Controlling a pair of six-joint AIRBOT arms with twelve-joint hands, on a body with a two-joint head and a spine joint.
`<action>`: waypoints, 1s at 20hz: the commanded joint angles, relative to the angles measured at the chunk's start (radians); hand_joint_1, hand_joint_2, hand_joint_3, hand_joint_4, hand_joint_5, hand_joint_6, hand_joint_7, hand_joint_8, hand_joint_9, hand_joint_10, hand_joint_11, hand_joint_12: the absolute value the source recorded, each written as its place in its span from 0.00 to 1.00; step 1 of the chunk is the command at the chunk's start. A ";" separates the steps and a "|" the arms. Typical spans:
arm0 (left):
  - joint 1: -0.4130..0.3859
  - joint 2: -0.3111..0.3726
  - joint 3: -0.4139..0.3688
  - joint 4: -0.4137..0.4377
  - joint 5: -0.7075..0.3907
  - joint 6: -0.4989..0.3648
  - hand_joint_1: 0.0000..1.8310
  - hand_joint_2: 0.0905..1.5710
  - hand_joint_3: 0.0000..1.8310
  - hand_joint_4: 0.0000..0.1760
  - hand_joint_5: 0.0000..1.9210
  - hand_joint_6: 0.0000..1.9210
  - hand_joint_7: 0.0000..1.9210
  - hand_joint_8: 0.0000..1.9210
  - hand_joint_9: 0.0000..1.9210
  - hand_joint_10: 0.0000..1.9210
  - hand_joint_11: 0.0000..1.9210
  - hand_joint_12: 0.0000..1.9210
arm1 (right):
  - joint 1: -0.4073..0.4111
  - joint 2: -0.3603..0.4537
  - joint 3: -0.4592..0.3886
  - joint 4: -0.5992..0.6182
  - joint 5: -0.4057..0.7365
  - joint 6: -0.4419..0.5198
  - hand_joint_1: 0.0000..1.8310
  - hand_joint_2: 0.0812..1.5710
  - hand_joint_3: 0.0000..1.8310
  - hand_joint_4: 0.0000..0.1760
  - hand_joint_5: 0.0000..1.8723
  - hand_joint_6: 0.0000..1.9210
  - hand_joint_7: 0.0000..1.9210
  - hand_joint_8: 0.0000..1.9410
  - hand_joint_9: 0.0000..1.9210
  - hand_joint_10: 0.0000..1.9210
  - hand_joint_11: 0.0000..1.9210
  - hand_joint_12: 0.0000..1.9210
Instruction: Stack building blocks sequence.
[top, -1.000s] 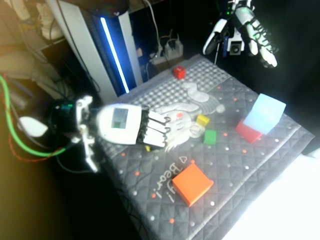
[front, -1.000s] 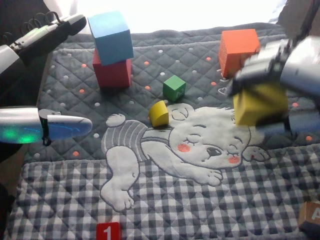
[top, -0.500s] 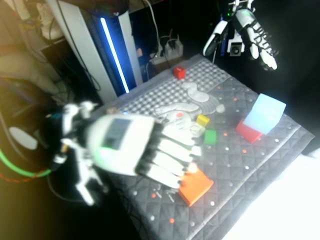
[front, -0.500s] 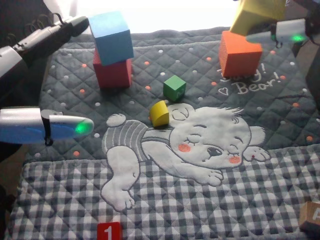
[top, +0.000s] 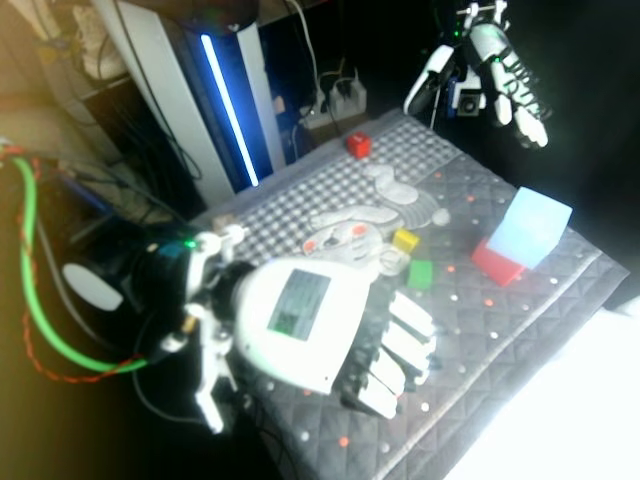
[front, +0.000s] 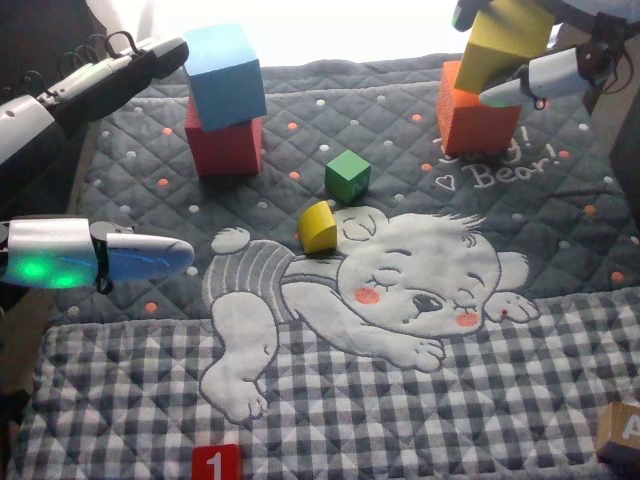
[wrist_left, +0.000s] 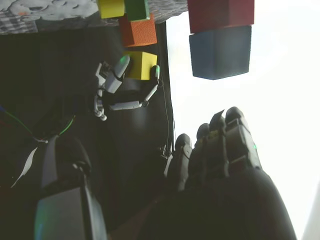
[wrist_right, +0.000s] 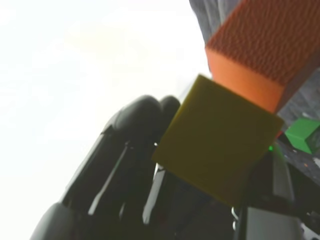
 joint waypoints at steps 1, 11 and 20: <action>-0.011 -0.001 0.001 -0.010 -0.125 -0.007 0.45 0.54 0.00 0.49 0.04 0.00 0.00 0.00 0.00 0.00 0.00 0.00 | 0.015 0.002 0.009 0.024 0.102 -0.001 0.76 0.67 0.00 0.00 0.57 0.34 0.54 0.48 0.51 0.64 0.48 0.72; -0.011 -0.001 0.001 -0.010 -0.131 -0.011 0.45 0.54 0.00 0.45 0.05 0.00 0.00 0.00 0.00 0.00 0.00 0.00 | 0.013 -0.013 0.015 0.024 0.077 -0.001 0.75 0.70 0.00 0.00 0.46 0.44 0.53 0.53 0.48 0.65 0.39 0.63; -0.011 -0.001 -0.001 -0.012 -0.132 -0.012 0.43 0.55 0.00 0.45 0.06 0.01 0.00 0.00 0.00 0.00 0.00 0.00 | 0.001 -0.013 0.005 0.025 0.076 0.003 0.53 0.61 0.00 0.72 0.13 0.00 0.13 0.00 0.17 0.00 0.04 0.60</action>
